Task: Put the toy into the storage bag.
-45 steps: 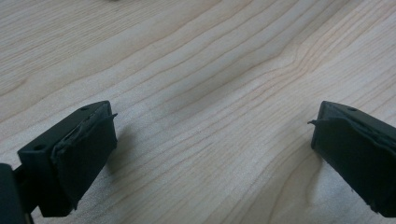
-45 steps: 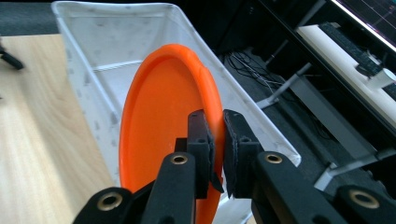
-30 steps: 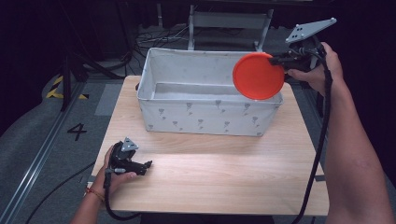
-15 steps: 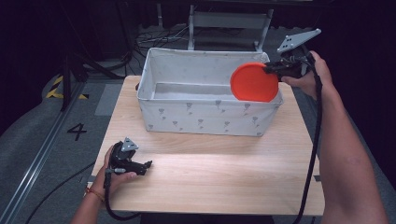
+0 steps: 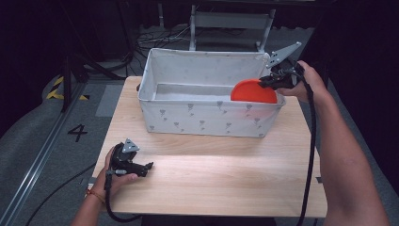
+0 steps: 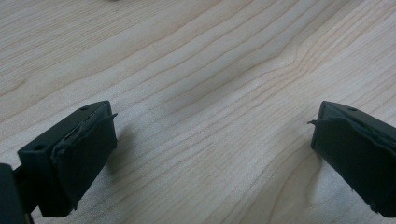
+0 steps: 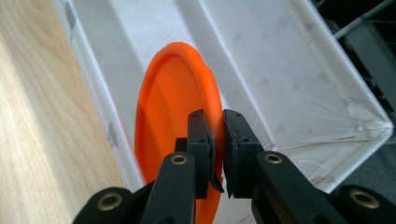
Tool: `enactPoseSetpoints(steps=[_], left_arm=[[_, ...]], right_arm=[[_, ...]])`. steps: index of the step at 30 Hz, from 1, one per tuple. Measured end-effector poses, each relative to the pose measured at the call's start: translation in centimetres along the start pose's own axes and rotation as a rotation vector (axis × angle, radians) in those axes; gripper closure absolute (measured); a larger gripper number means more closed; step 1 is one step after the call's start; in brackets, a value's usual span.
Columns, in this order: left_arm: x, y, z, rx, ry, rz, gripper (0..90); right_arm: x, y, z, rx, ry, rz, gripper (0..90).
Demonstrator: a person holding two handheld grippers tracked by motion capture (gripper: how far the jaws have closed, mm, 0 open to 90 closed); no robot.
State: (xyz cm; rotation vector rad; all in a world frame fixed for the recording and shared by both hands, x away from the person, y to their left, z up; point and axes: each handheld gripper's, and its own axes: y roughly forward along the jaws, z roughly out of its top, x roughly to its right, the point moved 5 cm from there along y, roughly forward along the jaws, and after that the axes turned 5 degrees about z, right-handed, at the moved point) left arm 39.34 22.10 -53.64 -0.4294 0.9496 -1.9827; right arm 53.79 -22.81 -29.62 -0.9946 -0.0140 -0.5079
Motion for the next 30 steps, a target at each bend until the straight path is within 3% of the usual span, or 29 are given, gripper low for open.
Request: enactPoseSetpoints(steps=[6,13,18,25,30], left_arm=[[0.0,0.0,0.0,0.000,0.000,0.000,0.5],[0.0,0.0,0.0,0.000,0.000,0.000,0.5],[0.0,0.0,0.0,0.000,0.000,0.000,0.5],[0.0,0.0,0.0,0.001,0.000,-0.001,0.5],[0.0,0.0,0.0,0.001,0.001,-0.002,0.5]], right_arm=[[-0.5,1.0,-0.2,-0.072,-0.049,0.079,82.1],[-0.6,2.1,-0.4,-0.160,-0.070,0.152,81.7],[-0.4,3.0,-0.5,-0.204,-0.072,0.188,81.4],[-0.1,4.8,-0.9,-0.308,-0.065,0.226,80.7],[0.1,5.6,-1.3,-0.323,-0.040,0.250,79.9]])
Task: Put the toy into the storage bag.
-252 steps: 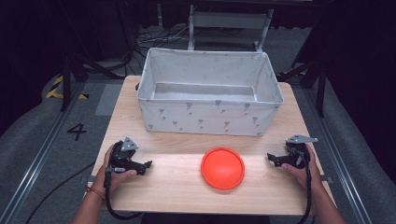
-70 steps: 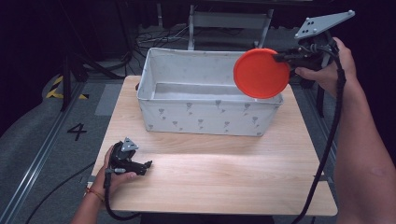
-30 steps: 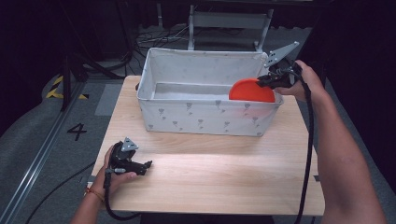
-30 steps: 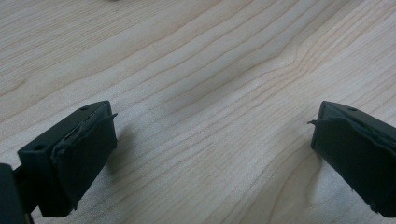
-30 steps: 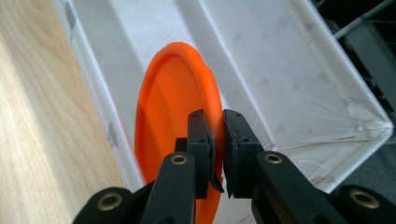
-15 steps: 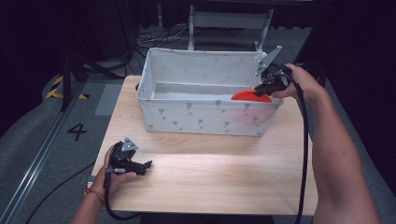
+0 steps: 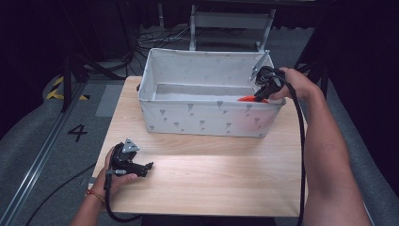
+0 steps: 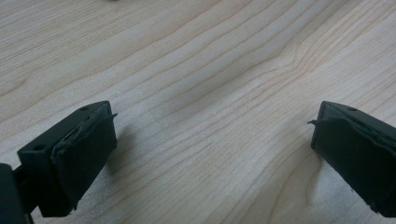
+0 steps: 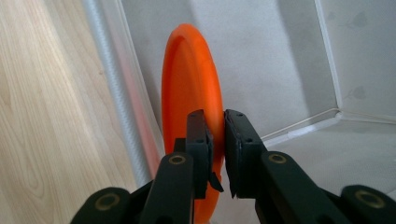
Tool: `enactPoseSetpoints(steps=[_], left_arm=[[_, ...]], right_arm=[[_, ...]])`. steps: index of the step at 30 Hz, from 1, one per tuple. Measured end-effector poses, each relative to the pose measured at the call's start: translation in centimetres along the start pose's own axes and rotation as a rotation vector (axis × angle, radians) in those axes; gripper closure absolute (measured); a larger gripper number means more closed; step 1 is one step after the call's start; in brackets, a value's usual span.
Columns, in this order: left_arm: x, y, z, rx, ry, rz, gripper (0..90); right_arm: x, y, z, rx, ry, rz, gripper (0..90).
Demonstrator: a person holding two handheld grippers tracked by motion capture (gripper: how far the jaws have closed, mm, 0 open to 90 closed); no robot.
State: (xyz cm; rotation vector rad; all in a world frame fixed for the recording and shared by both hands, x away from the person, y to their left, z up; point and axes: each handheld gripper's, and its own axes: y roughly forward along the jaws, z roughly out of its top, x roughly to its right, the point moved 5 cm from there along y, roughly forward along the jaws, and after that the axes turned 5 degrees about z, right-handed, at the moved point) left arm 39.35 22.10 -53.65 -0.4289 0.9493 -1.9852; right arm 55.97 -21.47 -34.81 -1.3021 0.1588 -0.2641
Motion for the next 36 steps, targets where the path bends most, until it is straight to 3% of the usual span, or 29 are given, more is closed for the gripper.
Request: enactPoseSetpoints(steps=[6,13,16,22,26,29,33,36], left_arm=[[0.0,0.0,0.0,0.000,0.000,0.000,0.5],[0.0,0.0,0.0,0.000,0.000,-0.002,0.5],[0.0,0.0,0.0,0.000,0.000,0.000,0.5],[0.1,0.0,0.0,-0.002,-0.003,-0.004,0.5],[0.1,0.0,0.0,0.000,-0.004,-0.003,0.5],[0.1,0.0,0.0,-0.001,-0.004,-0.002,0.5],[0.1,0.0,0.0,-0.002,-0.004,-0.003,0.5],[0.1,0.0,0.0,-0.001,-0.005,-0.003,0.5]], right_arm=[[-0.1,0.7,-0.4,-0.056,0.007,0.002,67.3],[-0.1,-0.1,-0.6,0.003,0.040,-0.040,57.1],[0.0,-1.1,-0.7,0.091,0.065,-0.079,48.0],[-0.7,-3.2,-1.0,0.251,0.096,-0.125,44.8],[-1.4,-5.0,-1.0,0.358,0.129,-0.184,35.6],[-2.3,-5.8,-1.4,0.413,0.167,-0.226,27.3],[-3.3,-6.4,-2.1,0.474,0.193,-0.290,22.3],[-3.8,-6.7,-2.6,0.511,0.217,-0.308,20.5]])
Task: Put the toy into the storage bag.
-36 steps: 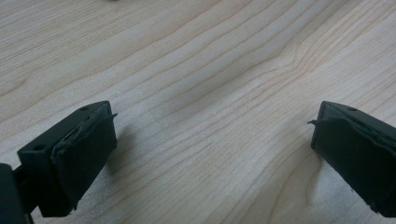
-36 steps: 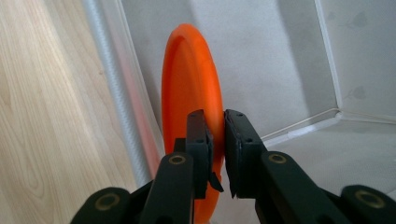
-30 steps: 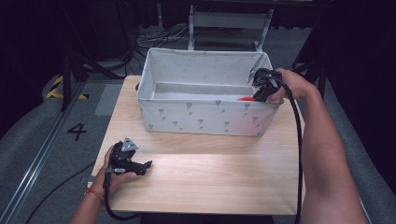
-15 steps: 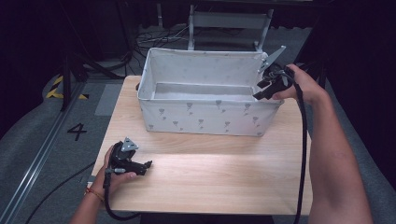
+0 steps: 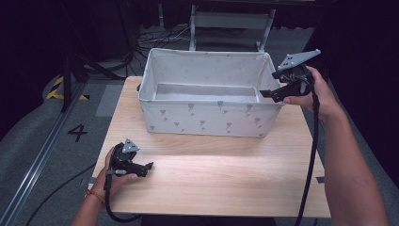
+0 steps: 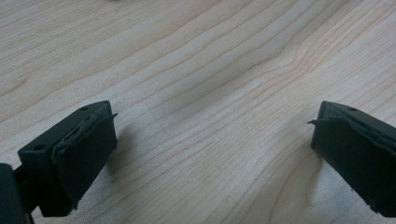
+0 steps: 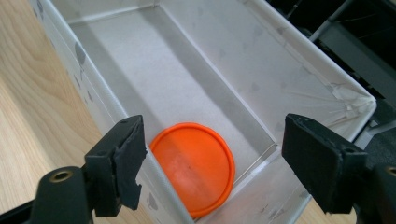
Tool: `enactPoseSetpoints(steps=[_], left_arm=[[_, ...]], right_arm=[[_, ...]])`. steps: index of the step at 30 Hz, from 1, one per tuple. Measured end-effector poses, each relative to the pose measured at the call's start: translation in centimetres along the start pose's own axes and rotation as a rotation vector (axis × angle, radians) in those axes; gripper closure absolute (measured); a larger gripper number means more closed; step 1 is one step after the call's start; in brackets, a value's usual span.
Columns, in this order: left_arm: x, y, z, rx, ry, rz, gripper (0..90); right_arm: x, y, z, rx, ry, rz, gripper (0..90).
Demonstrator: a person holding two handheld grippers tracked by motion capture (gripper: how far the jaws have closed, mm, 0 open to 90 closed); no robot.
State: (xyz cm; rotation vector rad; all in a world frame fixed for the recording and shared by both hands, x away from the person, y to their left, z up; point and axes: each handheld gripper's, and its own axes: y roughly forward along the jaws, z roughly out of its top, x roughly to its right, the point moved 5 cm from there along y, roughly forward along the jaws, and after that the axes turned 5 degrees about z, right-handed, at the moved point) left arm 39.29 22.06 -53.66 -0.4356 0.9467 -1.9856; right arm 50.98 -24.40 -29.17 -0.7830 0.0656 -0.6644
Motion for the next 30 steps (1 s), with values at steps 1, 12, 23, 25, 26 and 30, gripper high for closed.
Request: enactPoseSetpoints(steps=[1,12,23,25,26,30], left_arm=[[0.0,0.0,0.0,-0.001,0.000,0.001,0.5],[0.0,0.0,0.0,0.001,0.000,0.002,0.5],[0.0,0.0,0.0,0.001,-0.001,0.002,0.5],[0.0,0.0,0.0,0.001,-0.001,0.002,0.5],[0.0,0.0,0.0,0.000,0.000,0.002,0.5],[0.0,0.0,0.0,0.001,-0.001,0.002,0.5]], right_arm=[[-0.1,-0.2,-0.2,0.012,0.012,-0.005,20.2],[-1.7,-2.4,-2.8,0.075,0.097,-0.089,17.8],[-3.8,-3.7,-5.4,0.091,0.084,-0.092,17.3],[-4.1,-3.7,-5.8,0.085,0.078,-0.093,17.3],[-4.3,-3.7,-6.0,0.088,0.077,-0.093,17.2],[-4.9,-3.3,-7.2,0.071,0.073,-0.104,17.0]])
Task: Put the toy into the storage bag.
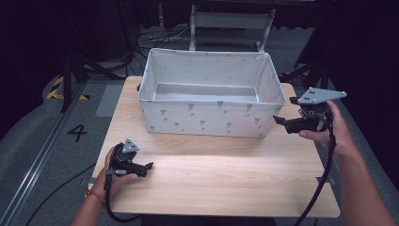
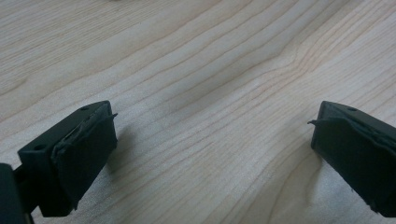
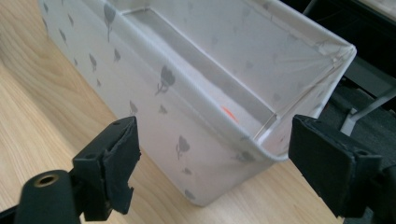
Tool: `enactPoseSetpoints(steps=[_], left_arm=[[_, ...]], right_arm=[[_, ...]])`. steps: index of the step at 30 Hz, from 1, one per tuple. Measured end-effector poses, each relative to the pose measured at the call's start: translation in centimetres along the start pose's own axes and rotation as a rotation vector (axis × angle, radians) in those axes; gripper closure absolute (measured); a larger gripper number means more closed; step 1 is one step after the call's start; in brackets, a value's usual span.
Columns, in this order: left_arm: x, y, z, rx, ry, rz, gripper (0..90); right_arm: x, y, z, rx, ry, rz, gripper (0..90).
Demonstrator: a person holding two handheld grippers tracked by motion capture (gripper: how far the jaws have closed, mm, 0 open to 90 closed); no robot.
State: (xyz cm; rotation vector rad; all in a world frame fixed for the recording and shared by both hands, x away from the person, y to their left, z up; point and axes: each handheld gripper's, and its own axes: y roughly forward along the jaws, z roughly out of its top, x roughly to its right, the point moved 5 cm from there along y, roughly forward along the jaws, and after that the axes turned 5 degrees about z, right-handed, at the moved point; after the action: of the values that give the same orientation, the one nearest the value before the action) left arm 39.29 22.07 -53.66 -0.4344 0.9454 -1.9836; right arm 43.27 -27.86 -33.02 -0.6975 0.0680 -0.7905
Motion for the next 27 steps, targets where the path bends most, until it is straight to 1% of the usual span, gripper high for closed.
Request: enactPoseSetpoints(steps=[1,4,7,8,10,12,13,15,16,17,18,19,20,21,22,24,25,26,27], left_arm=[[0.0,0.0,0.0,0.000,0.000,0.000,0.5],[0.0,0.0,0.0,0.000,0.000,0.000,0.5],[0.0,0.0,0.0,0.000,-0.001,0.000,0.5],[0.0,0.0,0.0,0.000,-0.001,0.000,0.5],[0.0,0.0,0.0,0.000,-0.001,0.000,0.5],[0.0,0.0,0.0,-0.001,-0.001,-0.002,0.5],[0.0,0.0,0.0,-0.001,-0.001,-0.002,0.5],[0.0,0.0,0.0,-0.001,-0.001,-0.002,0.5],[0.0,0.0,0.0,-0.001,-0.001,-0.003,0.5],[0.0,0.0,0.0,-0.002,-0.001,-0.004,0.5],[0.0,-0.1,-0.1,-0.006,-0.002,-0.004,0.5],[0.0,-0.1,-0.1,-0.006,-0.003,-0.003,0.5],[0.0,-0.1,-0.1,-0.006,-0.004,-0.002,0.5],[0.0,-0.1,-0.1,-0.006,-0.004,-0.002,0.5],[0.1,-0.1,-0.1,-0.006,-0.004,-0.002,0.5],[0.0,-0.1,-0.1,-0.006,-0.003,-0.004,0.5],[0.0,-0.1,-0.1,-0.005,-0.002,-0.004,0.5],[0.0,-0.1,-0.1,-0.006,-0.002,-0.004,0.5],[0.0,-0.1,-0.1,-0.005,-0.002,-0.005,0.5]], right_arm=[[0.0,0.0,0.0,0.000,0.000,0.000,17.0],[-0.3,0.3,-1.3,-0.011,0.015,-0.001,16.8],[-0.4,0.4,-1.8,-0.019,0.014,0.003,16.8],[-0.6,0.6,-2.6,-0.023,0.019,-0.006,16.8],[-0.8,0.8,-3.3,-0.030,0.030,0.004,16.8],[-1.0,1.1,-4.1,-0.051,0.023,0.001,16.8],[-1.1,1.2,-4.5,-0.056,0.031,0.002,16.8],[-1.3,1.4,-5.2,-0.066,0.039,0.015,16.9],[-1.4,1.6,-5.6,-0.066,0.055,0.031,17.2],[-1.5,1.8,-6.1,-0.070,0.052,0.042,17.2],[-1.6,2.0,-6.6,-0.084,0.044,0.041,17.2],[-1.7,2.2,-7.0,-0.095,0.047,0.035,17.3],[-1.8,2.5,-7.6,-0.112,0.052,0.044,17.5],[-1.8,2.5,-7.6,-0.112,0.052,0.044,17.5],[-1.9,2.7,-8.1,-0.112,0.061,0.056,18.1],[-2.3,3.1,-9.0,-0.123,0.082,0.099,19.7],[-2.4,3.4,-9.6,-0.136,0.076,0.106,19.4],[-2.5,3.5,-10.1,-0.145,0.069,0.097,19.4],[-2.6,3.8,-10.7,-0.152,0.081,0.101,19.6]])
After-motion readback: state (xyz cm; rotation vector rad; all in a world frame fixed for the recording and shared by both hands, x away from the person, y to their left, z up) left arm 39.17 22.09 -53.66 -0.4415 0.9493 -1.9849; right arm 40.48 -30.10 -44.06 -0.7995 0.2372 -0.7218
